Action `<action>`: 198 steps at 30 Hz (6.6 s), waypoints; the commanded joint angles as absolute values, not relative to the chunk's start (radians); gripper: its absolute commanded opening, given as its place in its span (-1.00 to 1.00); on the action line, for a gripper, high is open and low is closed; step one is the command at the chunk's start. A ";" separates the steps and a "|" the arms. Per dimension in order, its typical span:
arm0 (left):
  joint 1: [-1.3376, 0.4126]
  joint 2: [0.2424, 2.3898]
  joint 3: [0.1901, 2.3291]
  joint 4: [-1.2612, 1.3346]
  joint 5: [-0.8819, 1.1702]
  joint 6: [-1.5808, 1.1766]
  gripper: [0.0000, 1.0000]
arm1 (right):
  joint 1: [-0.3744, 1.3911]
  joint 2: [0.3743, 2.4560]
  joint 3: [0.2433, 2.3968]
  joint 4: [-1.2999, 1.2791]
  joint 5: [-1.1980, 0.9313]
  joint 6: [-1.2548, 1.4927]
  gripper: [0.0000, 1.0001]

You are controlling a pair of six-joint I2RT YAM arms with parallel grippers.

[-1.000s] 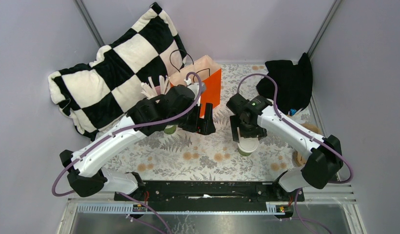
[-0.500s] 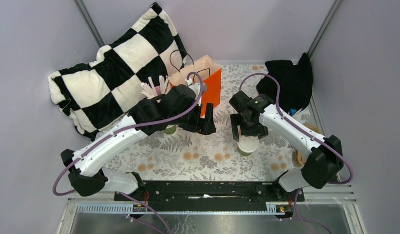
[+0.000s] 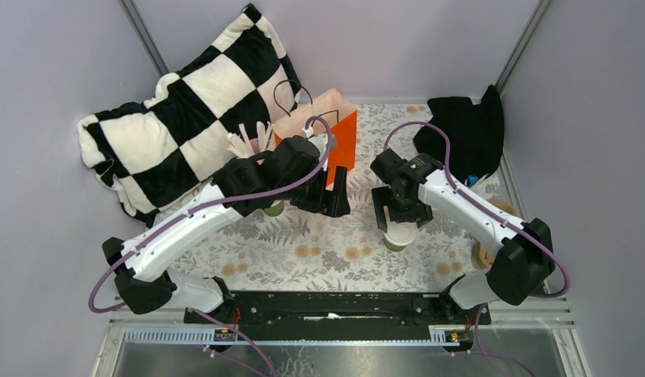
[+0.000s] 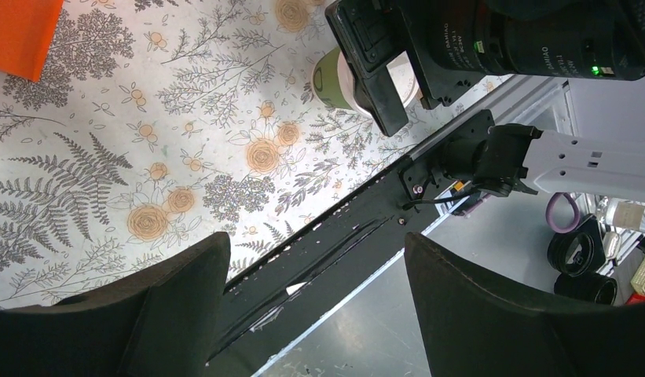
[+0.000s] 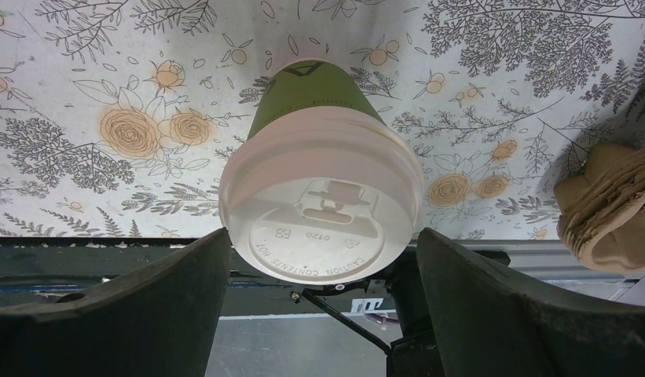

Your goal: Pack the takeout coffee

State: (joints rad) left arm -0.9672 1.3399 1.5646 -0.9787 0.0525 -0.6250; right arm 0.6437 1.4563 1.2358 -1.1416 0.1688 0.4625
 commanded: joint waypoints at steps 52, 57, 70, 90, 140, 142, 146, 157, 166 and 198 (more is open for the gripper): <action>-0.969 1.377 1.636 -0.959 0.063 -0.609 0.70 | 0.606 1.445 1.234 -1.148 0.168 0.436 0.72; -0.970 1.394 1.656 -0.964 0.072 -0.601 0.73 | 0.606 1.416 1.301 -1.199 0.171 0.444 0.97; -0.998 1.569 1.693 -0.841 0.264 -0.663 0.60 | 0.121 1.106 0.937 -0.862 -0.452 0.375 0.72; -0.944 1.753 1.349 -0.326 0.477 -0.987 0.13 | -0.166 1.011 0.693 -0.688 -0.679 0.426 0.23; -0.871 1.847 1.278 -0.368 0.492 -0.894 -0.19 | -0.167 0.846 0.591 -0.826 -0.714 0.556 0.13; -0.871 1.848 1.280 -0.371 0.496 -0.892 -0.20 | -0.167 0.814 0.600 -0.875 -0.683 0.545 -0.03; -0.871 1.849 1.282 -0.372 0.499 -0.889 -0.20 | -0.167 0.774 0.625 -0.923 -0.624 0.546 -0.05; -0.873 1.848 1.271 -0.364 0.506 -0.890 -0.22 | -0.160 0.894 0.612 -0.791 -0.721 0.529 -0.07; -0.872 1.850 1.271 -0.356 0.505 -0.895 -0.23 | -0.069 0.927 0.620 -0.718 -0.693 0.590 -0.05; -0.870 1.820 1.274 -0.404 0.432 -0.844 -0.24 | 0.072 0.917 0.686 -0.817 -0.351 0.631 -0.12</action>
